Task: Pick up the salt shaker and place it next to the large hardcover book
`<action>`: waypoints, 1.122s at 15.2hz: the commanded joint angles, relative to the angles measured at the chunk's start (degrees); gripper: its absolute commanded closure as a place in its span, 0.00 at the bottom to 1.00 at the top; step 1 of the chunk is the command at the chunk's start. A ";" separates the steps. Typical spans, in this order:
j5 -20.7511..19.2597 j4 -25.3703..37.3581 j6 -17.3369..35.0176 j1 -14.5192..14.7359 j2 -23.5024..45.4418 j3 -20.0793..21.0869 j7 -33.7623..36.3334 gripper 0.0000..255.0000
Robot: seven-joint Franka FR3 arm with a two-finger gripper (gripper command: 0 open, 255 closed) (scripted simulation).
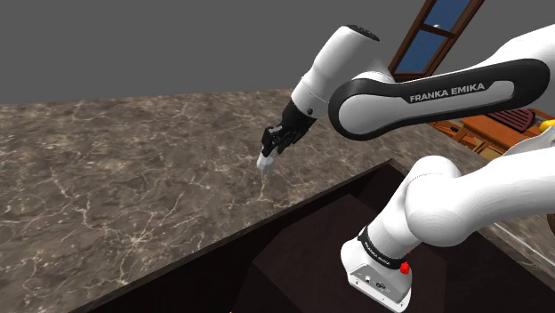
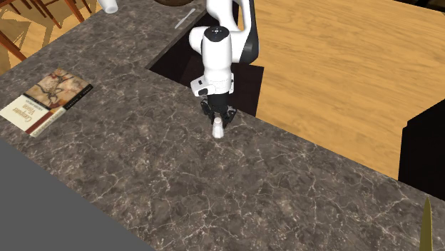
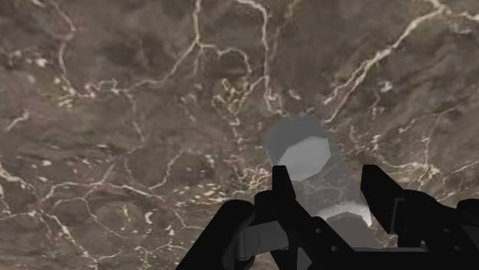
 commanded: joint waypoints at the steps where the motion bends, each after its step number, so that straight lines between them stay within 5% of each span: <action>1: -0.09 0.47 -1.02 -0.04 -0.50 -0.07 0.03 1.00; 17: -1.50 10.20 -15.68 -0.74 -5.45 -1.25 0.44 1.00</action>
